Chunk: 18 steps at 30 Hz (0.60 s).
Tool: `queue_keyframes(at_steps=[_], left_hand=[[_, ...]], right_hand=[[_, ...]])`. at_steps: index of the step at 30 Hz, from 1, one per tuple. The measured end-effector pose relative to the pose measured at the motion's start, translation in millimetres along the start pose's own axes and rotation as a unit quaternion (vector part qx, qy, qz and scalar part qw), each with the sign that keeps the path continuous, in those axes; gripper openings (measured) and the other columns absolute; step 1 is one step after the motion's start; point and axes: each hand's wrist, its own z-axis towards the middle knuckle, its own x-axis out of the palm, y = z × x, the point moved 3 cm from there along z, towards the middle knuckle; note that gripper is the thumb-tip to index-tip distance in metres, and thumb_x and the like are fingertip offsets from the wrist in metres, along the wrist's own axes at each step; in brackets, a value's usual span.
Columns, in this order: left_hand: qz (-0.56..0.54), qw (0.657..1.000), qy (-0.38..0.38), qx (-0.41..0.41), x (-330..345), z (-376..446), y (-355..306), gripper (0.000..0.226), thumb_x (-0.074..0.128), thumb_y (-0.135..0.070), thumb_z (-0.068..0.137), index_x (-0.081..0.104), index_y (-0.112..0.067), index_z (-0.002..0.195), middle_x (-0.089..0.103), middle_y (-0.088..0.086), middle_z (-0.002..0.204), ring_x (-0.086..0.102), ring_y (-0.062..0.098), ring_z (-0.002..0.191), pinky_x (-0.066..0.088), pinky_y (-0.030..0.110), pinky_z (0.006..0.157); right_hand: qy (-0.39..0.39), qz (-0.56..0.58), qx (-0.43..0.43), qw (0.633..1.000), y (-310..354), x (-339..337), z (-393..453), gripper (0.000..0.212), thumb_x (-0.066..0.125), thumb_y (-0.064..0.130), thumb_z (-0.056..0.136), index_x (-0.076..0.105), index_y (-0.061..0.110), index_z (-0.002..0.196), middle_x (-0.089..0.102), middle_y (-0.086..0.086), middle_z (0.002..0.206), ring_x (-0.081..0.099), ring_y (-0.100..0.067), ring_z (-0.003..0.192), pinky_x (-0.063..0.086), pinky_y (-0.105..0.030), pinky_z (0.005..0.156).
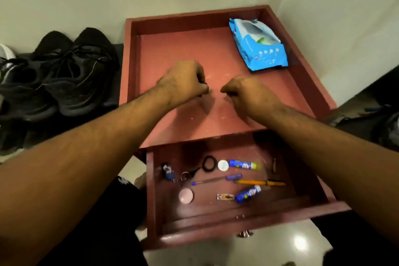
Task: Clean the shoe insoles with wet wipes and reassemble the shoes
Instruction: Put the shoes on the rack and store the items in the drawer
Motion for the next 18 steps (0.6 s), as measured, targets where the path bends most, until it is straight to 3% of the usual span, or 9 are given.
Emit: queue_keyframes(at_steps=[4, 7, 10, 13, 18], left_hand=[[0.015, 0.989, 0.150, 0.006, 45, -82, -29, 0.015, 0.076, -0.019, 0.075, 0.073, -0.016, 0.089, 0.069, 0.002, 0.080, 0.066, 0.022, 0.079, 0.053, 0.030, 0.070], [0.056, 0.966, 0.252, -0.007, 100, -133, -34, 0.021, 0.071, -0.014, 0.079, 0.070, -0.017, 0.100, 0.071, 0.007, 0.100, 0.067, 0.027, 0.093, 0.050, 0.032, 0.071], [0.104, 0.956, 0.271, -0.043, 139, -155, -22, 0.033, 0.066, -0.010, 0.085, 0.059, -0.013, 0.117, 0.067, 0.011, 0.114, 0.065, 0.031, 0.102, 0.046, 0.034, 0.070], [0.124, 0.952, 0.273, -0.064, 148, -163, -8, 0.038, 0.068, -0.014, 0.087, 0.059, -0.013, 0.123, 0.064, 0.012, 0.121, 0.063, 0.032, 0.110, 0.050, 0.038, 0.081], [0.153, 0.947, 0.276, -0.054, 157, -171, -1, 0.032, 0.066, -0.017, 0.089, 0.063, -0.010, 0.120, 0.061, 0.013, 0.127, 0.061, 0.034, 0.115, 0.051, 0.041, 0.090]], right_hand=[[0.030, 0.103, -0.029, 0.994, 20, -2, -88, 0.021, 0.070, -0.002, 0.077, 0.075, 0.004, 0.096, 0.075, -0.009, 0.092, 0.067, -0.021, 0.085, 0.043, -0.020, 0.078], [0.176, 0.139, 0.029, 0.974, 34, 28, -136, 0.017, 0.069, 0.004, 0.084, 0.075, 0.006, 0.099, 0.074, -0.009, 0.095, 0.067, -0.018, 0.090, 0.036, -0.015, 0.068], [0.307, 0.097, 0.055, 0.945, 43, 70, -154, 0.027, 0.060, 0.002, 0.085, 0.074, 0.011, 0.106, 0.072, -0.007, 0.107, 0.064, -0.022, 0.102, 0.032, -0.015, 0.071], [0.329, 0.090, 0.076, 0.937, 46, 100, -151, 0.028, 0.057, -0.001, 0.083, 0.074, 0.011, 0.102, 0.069, -0.009, 0.107, 0.063, -0.026, 0.100, 0.041, -0.021, 0.075], [0.357, 0.045, 0.093, 0.928, 48, 125, -142, 0.032, 0.054, -0.007, 0.081, 0.072, 0.009, 0.102, 0.067, -0.010, 0.108, 0.063, -0.027, 0.098, 0.038, -0.021, 0.069]])
